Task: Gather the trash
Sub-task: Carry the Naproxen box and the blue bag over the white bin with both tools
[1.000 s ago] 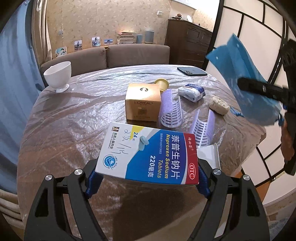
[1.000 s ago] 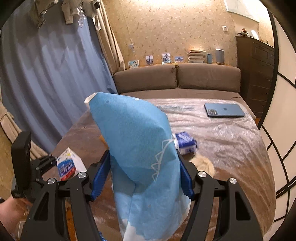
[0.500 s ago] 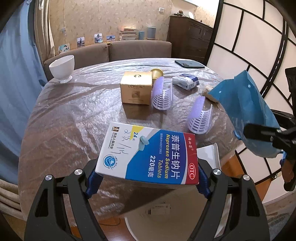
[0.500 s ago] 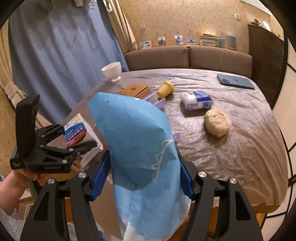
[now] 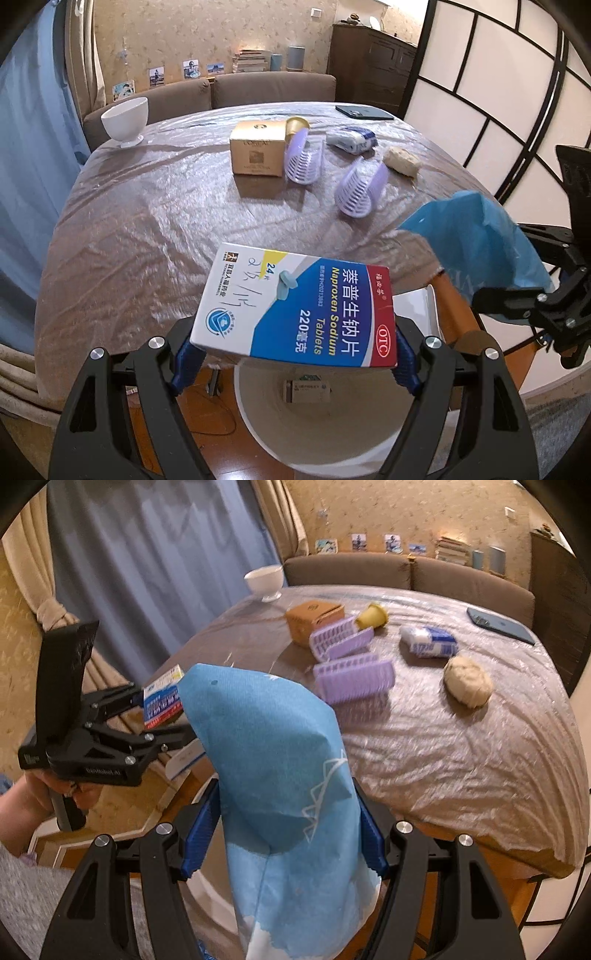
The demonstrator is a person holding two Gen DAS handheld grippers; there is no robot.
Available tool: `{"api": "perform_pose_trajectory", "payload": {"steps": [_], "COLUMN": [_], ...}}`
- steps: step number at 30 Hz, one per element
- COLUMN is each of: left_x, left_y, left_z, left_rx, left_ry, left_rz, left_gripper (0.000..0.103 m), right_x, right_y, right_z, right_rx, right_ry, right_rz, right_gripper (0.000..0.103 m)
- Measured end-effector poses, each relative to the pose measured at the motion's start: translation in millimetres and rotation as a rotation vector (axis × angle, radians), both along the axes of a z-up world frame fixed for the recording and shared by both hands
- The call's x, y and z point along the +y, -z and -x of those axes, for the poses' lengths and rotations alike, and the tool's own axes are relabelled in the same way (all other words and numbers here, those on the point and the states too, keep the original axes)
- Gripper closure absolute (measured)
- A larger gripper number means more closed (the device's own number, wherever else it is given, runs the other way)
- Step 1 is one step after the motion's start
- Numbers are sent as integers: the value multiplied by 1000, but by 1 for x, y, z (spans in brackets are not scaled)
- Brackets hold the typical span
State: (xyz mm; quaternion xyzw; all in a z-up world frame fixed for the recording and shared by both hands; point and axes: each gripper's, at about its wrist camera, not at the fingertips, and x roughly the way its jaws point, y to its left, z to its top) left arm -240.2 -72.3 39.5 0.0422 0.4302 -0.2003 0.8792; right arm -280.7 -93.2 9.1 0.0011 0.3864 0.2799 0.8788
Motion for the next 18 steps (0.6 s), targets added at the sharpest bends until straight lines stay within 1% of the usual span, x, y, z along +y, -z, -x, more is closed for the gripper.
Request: {"api": "perform_pose_trajectory", "payload": {"steps": [7, 18], "left_x": [-6, -19], "left_y": [7, 25], "left_z": [19, 35], "left_rx": [23, 54], "left_ry": [48, 72], "left_rz": [-6, -53], "left_gripper": [21, 21], "right_x": [10, 12], "right_y": [18, 46], "right_z": [14, 13], "right_rx": [38, 106], "right_ry": [-42, -51], "right_rz": [67, 83], "right_gripper": [37, 37]}}
